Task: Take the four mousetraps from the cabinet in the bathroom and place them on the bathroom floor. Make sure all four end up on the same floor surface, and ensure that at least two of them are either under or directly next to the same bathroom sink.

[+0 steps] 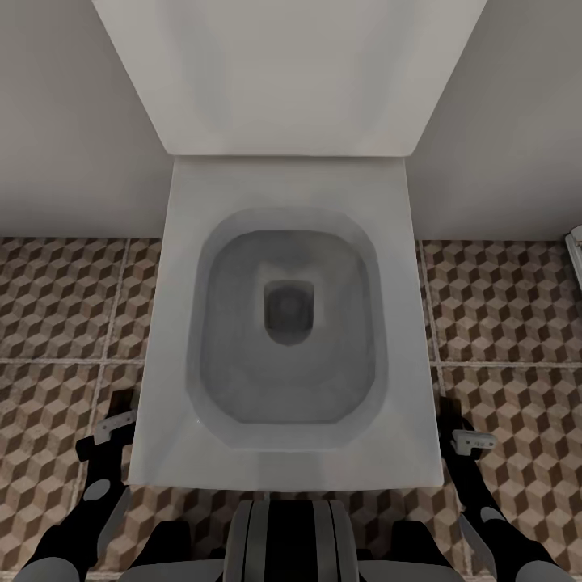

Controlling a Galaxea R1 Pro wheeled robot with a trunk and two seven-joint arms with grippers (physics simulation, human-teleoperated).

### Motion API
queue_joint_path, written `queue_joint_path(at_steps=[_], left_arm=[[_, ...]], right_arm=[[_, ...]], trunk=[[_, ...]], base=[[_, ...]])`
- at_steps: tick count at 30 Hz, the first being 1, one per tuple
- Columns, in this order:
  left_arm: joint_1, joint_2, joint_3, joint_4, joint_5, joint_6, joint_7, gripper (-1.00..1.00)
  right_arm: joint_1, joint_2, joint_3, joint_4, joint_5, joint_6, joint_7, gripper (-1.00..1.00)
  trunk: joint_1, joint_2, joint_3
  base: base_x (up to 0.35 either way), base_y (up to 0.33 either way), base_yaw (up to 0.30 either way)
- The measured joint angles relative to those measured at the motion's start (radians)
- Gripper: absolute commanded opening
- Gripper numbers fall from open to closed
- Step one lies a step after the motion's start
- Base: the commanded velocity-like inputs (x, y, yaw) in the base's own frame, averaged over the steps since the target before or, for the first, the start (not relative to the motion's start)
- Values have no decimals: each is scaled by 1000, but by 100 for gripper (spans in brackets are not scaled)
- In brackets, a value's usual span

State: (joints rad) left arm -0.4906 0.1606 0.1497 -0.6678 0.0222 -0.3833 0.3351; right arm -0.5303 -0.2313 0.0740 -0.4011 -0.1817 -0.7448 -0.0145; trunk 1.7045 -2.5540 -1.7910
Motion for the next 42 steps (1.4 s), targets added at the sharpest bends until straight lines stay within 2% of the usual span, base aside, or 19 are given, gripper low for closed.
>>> queue_joint_path(at_steps=[33,37,42], left_arm=[[0,2,0,1,0,0,0,-100],[0,-1,2,0,-2,-1,1,-100],[0,1,0,0,-5,-1,0,-100]], right_arm=[[0,-4,0,0,0,0,-1,-100],[0,-4,0,0,0,0,-1,-100],[0,-4,0,0,0,0,-1,-100]], trunk=[[0,0,0],[2,-1,-15],[2,-1,-15]], base=[[0,0,0],[0,0,0],[0,0,0]])
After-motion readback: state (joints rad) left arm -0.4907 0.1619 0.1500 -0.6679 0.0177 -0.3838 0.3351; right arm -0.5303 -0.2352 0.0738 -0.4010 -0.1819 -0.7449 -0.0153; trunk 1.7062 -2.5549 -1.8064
